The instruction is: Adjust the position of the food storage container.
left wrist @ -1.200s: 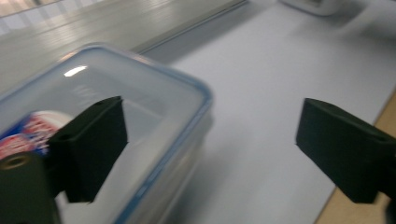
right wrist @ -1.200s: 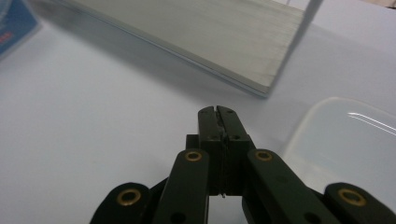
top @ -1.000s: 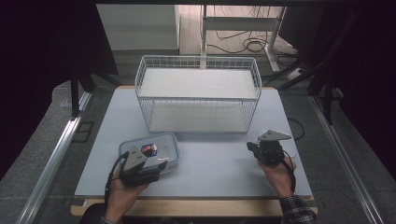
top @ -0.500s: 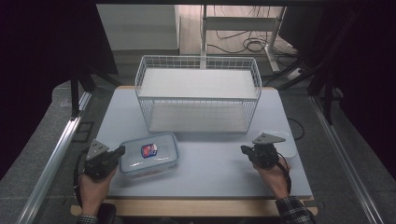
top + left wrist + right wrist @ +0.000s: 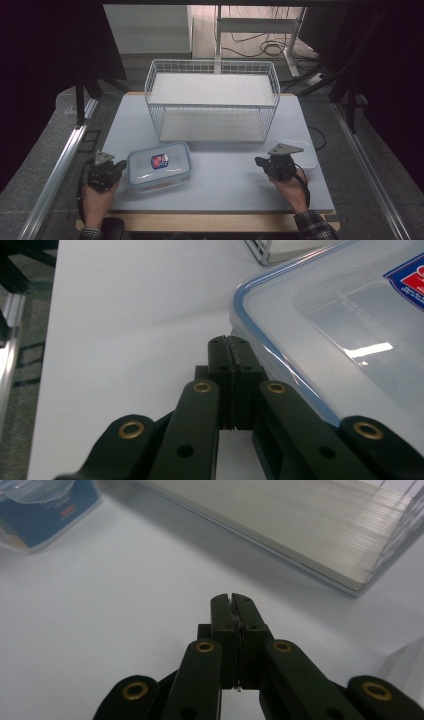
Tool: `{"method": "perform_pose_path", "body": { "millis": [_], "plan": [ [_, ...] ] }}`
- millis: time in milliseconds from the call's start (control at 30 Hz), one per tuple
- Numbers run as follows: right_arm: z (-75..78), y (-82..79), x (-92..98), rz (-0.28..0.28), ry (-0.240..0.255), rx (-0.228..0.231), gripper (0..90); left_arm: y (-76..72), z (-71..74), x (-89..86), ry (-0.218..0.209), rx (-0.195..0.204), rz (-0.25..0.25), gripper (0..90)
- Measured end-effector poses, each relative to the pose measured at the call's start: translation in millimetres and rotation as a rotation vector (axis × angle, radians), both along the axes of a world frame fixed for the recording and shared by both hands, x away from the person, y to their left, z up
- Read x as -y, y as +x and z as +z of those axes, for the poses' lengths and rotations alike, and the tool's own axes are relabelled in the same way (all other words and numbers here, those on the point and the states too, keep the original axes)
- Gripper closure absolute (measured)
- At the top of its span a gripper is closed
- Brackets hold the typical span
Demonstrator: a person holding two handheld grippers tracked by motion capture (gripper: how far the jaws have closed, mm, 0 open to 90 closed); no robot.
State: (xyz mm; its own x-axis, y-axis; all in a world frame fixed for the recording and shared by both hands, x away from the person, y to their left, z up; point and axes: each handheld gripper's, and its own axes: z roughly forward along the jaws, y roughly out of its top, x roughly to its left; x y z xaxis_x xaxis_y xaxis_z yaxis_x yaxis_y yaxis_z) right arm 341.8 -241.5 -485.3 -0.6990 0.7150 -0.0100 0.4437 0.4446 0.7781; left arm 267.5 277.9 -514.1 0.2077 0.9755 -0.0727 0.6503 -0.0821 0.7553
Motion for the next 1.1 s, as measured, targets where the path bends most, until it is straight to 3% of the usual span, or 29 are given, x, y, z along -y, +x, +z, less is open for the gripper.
{"method": "perform_pose_path", "body": {
  "millis": [133,633,800,867,1100],
  "plan": [
    [-0.8,-0.4,-4.0,0.017,0.008,-0.006,88.3,3.6,-0.7,4.1,-0.016,0.005,-0.009,90.0],
    [-6.2,-0.6,-22.2,0.042,0.012,-0.025,88.2,31.0,-6.6,45.5,-0.053,0.008,-0.135,89.9],
    [-8.2,-2.3,-30.4,0.052,0.009,-0.034,88.2,39.8,-10.9,65.4,-0.041,-0.026,-0.202,89.9],
    [-8.7,-3.0,-33.0,0.056,0.01,-0.039,88.2,42.7,-10.9,82.2,-0.032,-0.024,-0.241,89.9],
    [-10.8,-5.4,-38.9,0.058,0.001,-0.052,87.6,50.1,-11.8,108.3,-0.042,-0.017,-0.298,89.9]
  ]
}}
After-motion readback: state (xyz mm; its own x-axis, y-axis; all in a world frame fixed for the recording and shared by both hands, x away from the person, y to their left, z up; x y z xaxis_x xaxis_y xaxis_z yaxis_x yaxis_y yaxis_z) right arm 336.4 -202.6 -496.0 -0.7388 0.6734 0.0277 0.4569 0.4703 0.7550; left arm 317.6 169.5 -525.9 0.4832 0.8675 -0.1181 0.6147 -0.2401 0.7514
